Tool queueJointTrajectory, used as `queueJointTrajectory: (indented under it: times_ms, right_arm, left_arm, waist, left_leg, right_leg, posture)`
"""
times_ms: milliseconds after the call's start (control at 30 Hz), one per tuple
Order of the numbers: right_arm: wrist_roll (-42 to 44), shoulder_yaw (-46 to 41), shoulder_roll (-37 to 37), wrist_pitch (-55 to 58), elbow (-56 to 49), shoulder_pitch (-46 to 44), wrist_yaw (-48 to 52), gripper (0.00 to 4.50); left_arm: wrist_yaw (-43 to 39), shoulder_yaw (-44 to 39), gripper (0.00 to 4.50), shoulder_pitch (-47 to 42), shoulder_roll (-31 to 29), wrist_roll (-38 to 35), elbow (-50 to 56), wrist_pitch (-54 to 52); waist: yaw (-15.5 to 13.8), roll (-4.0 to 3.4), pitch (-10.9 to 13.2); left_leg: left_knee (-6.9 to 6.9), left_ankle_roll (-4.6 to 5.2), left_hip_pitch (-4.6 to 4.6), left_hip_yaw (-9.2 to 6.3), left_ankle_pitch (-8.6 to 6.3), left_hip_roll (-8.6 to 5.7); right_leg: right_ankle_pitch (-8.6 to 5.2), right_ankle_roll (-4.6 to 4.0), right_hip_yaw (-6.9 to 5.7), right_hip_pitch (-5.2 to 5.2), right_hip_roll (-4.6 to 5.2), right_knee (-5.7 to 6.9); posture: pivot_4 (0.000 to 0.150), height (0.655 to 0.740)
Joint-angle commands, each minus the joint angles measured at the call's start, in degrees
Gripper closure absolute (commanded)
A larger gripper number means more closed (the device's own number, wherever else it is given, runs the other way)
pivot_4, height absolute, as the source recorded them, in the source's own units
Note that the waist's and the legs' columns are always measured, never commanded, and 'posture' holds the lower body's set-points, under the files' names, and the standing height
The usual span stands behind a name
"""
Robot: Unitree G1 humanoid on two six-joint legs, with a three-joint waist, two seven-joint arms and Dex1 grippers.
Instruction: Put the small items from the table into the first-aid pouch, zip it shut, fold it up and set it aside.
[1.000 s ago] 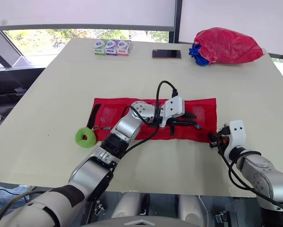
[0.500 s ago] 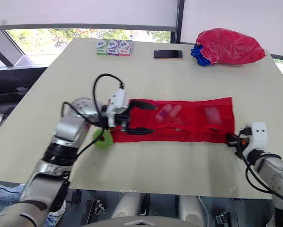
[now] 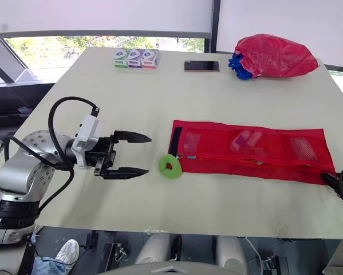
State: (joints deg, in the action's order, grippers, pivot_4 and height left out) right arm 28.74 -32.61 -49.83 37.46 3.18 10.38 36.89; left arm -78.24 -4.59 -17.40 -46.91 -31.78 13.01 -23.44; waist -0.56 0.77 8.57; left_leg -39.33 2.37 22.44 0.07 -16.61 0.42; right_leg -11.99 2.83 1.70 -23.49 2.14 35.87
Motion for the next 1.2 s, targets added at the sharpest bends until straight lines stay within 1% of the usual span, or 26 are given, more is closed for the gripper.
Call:
queueJointTrajectory:
  times_ms: [33,133,233,300,433,500,567,633,733,867,1033,1100,1200]
  right_arm:
    - [-2.13,-3.5,-3.2,-7.44,-0.02,2.54,6.58,0.02]
    - [-2.55,-6.1,-4.54,-14.26,-3.21,7.65,14.69,0.02]
    - [2.35,-8.3,-2.82,-15.43,-10.99,7.94,18.3,0.02]
    - [7.32,-7.96,-1.26,-13.1,-19.07,6.55,18.13,0.02]
    - [10.74,-4.41,-0.11,-9.68,-27.8,3.39,15.36,0.02]
    - [13.81,-0.33,-0.19,-6.66,-33.95,-0.56,11.97,0.02]
    - [17.74,2.52,0.29,-4.26,-38.36,-5.2,8.48,0.02]
    - [20.79,3.56,0.59,-2.37,-40.39,-8.29,6.68,0.02]
    - [25.01,4.99,-0.27,-0.24,-42.93,-11.87,5.56,0.02]
    - [25.82,7.23,-2.66,0.88,-44.72,-14.13,6.29,0.02]
    - [27.04,8.52,-3.12,1.23,-44.98,-15.92,6.26,0.02]
    - [27.12,8.99,-3.11,1.15,-44.91,-16.19,6.42,0.02]
    - [27.17,10.09,-2.72,1.02,-44.97,-16.66,6.58,0.02]
  left_arm:
    - [4.59,-2.33,0.0,0.87,-0.01,-0.57,1.71,-1.31]
    - [10.95,-2.94,0.0,1.07,1.68,-1.19,-0.33,-5.44]
    - [14.48,-4.0,0.0,-0.02,3.18,-3.6,-2.78,-10.51]
    - [17.77,-3.92,0.0,-1.77,3.98,-3.7,-5.88,-14.47]
    - [21.95,-3.28,0.0,-5.79,5.6,-3.52,-12.03,-20.21]
    - [24.52,-2.39,0.0,-8.6,7.81,-4.33,-15.64,-25.33]
    - [26.48,-1.6,0.0,-10.97,10.43,-5.35,-18.3,-30.06]
    - [27.91,-1.23,0.0,-12.57,12.18,-5.4,-20.0,-33.25]
    - [31.13,-2.7,0.0,-15.61,15.79,-7.65,-23.58,-40.5]
    - [35.88,-3.79,0.0,-18.88,19.47,-8.36,-27.1,-48.21]
    - [39.57,-5.21,0.0,-20.99,21.82,-7.77,-31.15,-52.81]
    - [40.47,-6.2,0.0,-21.58,22.47,-8.03,-32.66,-54.67]
    - [40.28,-8.67,0.0,-22.57,23.61,-10.34,-33.69,-58.74]
  waist:
    - [0.01,0.0,0.0]
    - [-0.27,-0.01,0.0]
    - [0.08,0.0,0.01]
    - [0.43,0.05,0.03]
    - [1.0,0.07,0.03]
    - [0.99,0.12,0.03]
    - [1.0,0.11,0.04]
    - [0.91,0.19,0.05]
    - [0.65,0.37,0.05]
    - [0.09,0.39,0.05]
    - [-0.18,0.39,0.05]
    - [-0.22,0.36,0.03]
    - [-0.2,0.36,0.02]
  left_leg:
    - [0.0,0.0,0.0,0.0,0.0,0.01]
    - [0.03,0.0,0.0,-0.02,0.0,0.05]
    - [0.03,0.0,-0.01,-0.02,0.0,0.11]
    - [0.03,0.0,-0.06,0.05,0.0,0.17]
    - [0.03,-0.01,-0.11,0.0,0.0,0.2]
    - [0.04,-0.01,-0.07,-0.02,0.0,0.17]
    - [0.03,-0.01,-0.04,-0.02,0.0,0.13]
    - [-0.03,-0.02,-0.01,-0.03,0.0,0.11]
    - [-0.03,-0.02,0.09,-0.23,0.0,0.1]
    - [-0.03,-0.03,0.16,-0.27,0.0,0.03]
    - [-0.03,-0.03,0.13,-0.28,0.01,0.03]
    - [-0.03,-0.04,0.12,-0.28,0.01,0.02]
    - [-0.03,-0.05,0.1,-0.28,0.02,0.01]
  right_leg:
    - [-0.02,0.05,0.01,0.0,-0.02,0.0]
    - [-0.01,0.25,0.02,0.0,-0.05,-0.01]
    - [0.01,0.33,0.02,0.01,-0.07,-0.01]
    - [-0.01,0.37,0.06,0.01,-0.09,0.0]
    - [-0.01,0.39,0.04,0.02,-0.16,0.05]
    - [0.11,0.18,0.04,0.03,-0.13,0.03]
    - [0.12,0.17,0.05,0.02,-0.09,0.02]
    - [0.13,0.19,0.04,0.0,-0.06,0.03]
    - [0.13,0.16,-0.13,0.0,-0.06,0.02]
    - [0.14,0.16,-0.17,-0.05,0.0,0.02]
    - [0.14,0.15,-0.17,-0.04,0.0,0.03]
    - [0.14,0.15,-0.16,-0.03,0.0,0.03]
    - [0.14,0.15,-0.15,-0.01,0.0,0.04]
  posture:
    - [0.15,0.74]
    - [0.15,0.74]
    - [0.15,0.74]
    - [0.15,0.74]
    - [0.15,0.74]
    - [0.15,0.74]
    - [0.15,0.74]
    - [0.15,0.74]
    - [0.15,0.74]
    - [0.15,0.74]
    - [0.15,0.74]
    - [0.15,0.74]
    - [0.15,0.74]
